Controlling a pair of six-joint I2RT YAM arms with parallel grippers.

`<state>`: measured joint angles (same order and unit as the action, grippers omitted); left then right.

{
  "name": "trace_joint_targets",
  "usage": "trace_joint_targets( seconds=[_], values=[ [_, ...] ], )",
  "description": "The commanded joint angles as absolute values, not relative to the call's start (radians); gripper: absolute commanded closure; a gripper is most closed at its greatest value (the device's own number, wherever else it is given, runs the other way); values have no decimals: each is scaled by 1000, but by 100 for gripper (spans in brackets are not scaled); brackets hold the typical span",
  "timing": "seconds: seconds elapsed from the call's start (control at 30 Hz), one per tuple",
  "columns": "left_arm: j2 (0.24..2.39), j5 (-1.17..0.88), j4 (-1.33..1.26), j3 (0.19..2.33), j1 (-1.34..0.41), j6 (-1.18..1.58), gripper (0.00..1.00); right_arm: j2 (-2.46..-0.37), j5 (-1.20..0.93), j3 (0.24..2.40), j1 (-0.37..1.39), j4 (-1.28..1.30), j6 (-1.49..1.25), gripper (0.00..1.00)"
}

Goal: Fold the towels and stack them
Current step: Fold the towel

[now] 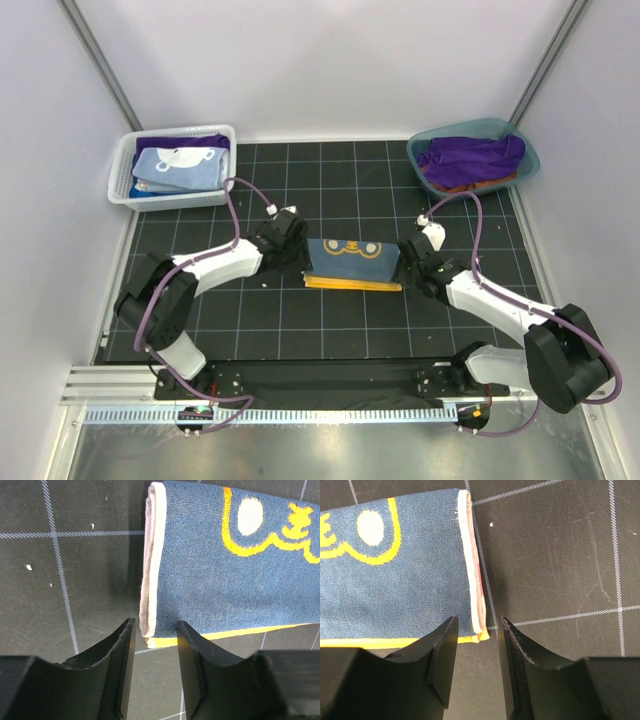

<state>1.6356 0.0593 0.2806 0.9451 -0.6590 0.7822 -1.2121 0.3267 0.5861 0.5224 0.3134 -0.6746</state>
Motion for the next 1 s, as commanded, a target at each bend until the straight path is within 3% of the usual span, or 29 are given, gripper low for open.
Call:
trace_joint_targets(
  seconds=[0.0, 0.43, 0.67, 0.97],
  values=[
    [1634, 51, 241, 940, -667, 793, 59, -1219, 341, 578, 528, 273, -698, 57],
    [1632, 43, 238, 942, -683, 813, 77, -1250, 328, 580, 528, 253, -709, 71],
    [1615, 38, 253, 956, -684, 810, 85, -1258, 331, 597, 528, 262, -709, 85],
    [1572, 35, 301, 974, -686, 805, 92, -1213, 373, 664, 528, 353, -690, 89]
  ],
)
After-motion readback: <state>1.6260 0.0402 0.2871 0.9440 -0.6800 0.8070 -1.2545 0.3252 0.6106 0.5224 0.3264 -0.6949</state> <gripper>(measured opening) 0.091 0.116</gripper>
